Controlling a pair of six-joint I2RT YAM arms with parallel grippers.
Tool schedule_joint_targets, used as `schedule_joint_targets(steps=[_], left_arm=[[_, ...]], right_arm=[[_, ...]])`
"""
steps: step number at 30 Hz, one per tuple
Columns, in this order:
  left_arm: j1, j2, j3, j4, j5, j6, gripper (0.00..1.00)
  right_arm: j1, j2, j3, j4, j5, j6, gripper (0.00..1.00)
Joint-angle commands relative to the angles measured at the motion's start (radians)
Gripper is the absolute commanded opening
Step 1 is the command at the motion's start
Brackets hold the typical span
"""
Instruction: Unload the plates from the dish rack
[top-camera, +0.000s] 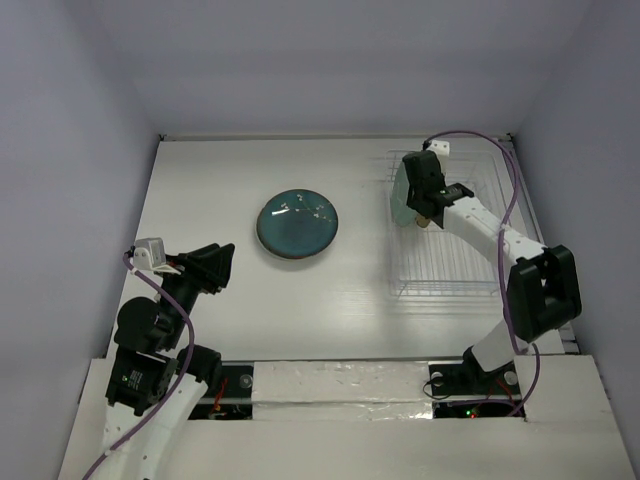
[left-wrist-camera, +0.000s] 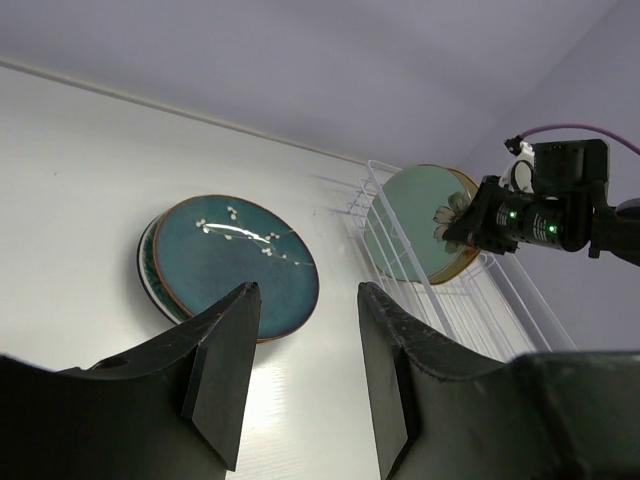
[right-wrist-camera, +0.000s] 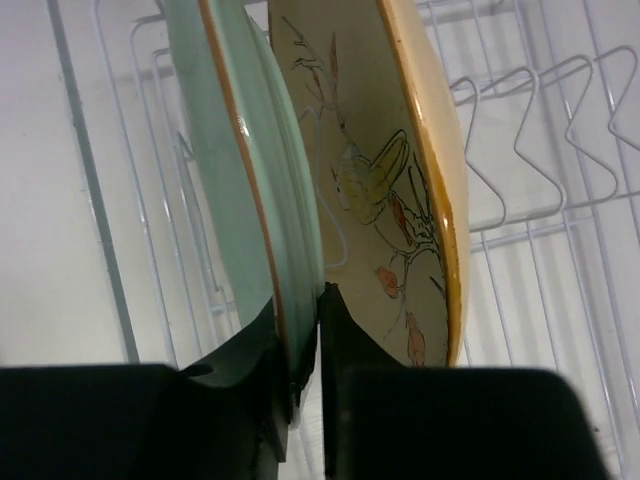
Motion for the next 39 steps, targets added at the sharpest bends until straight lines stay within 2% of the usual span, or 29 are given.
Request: schedule_joint_targets(steps=[1, 3, 11, 18, 22, 24, 30, 34, 39], left_arm=[[0.005, 0.009, 0.004, 0.050, 0.013, -0.001, 0.41], [0.005, 0.010, 0.003, 0.052, 0.018, -0.001, 0.41], [0.014, 0.012, 0.001, 0.058, 0.027, 0.002, 0.41], [0.014, 0.009, 0.000, 0.059, 0.031, 0.002, 0.41], [0.023, 0.012, 0.001, 0.061, 0.037, 0.002, 0.40], [0.023, 0.013, 0.000, 0.061, 0.037, 0.004, 0.40], [0.023, 0.003, 0.003, 0.056, 0.027, 0.001, 0.40], [0.023, 0.003, 0.001, 0.055, 0.025, 0.001, 0.40], [0.023, -0.002, 0.001, 0.055, 0.024, 0.001, 0.40]], right_arm=[[0.000, -0.044, 0.073, 0.014, 0.022, -0.044, 0.04], [0.000, -0.050, 0.089, -0.007, 0.028, -0.059, 0.00], [0.052, -0.147, 0.150, -0.053, 0.110, -0.096, 0.00], [0.121, -0.285, 0.199, -0.066, 0.097, -0.089, 0.00], [0.184, -0.309, 0.193, 0.009, -0.044, -0.040, 0.00], [0.215, -0.283, 0.182, 0.048, -0.162, -0.004, 0.00], [0.268, -0.156, 0.118, 0.307, -0.471, 0.220, 0.00], [0.296, -0.032, 0.127, 0.448, -0.573, 0.361, 0.00], [0.296, 0.065, 0.084, 0.580, -0.624, 0.500, 0.00]])
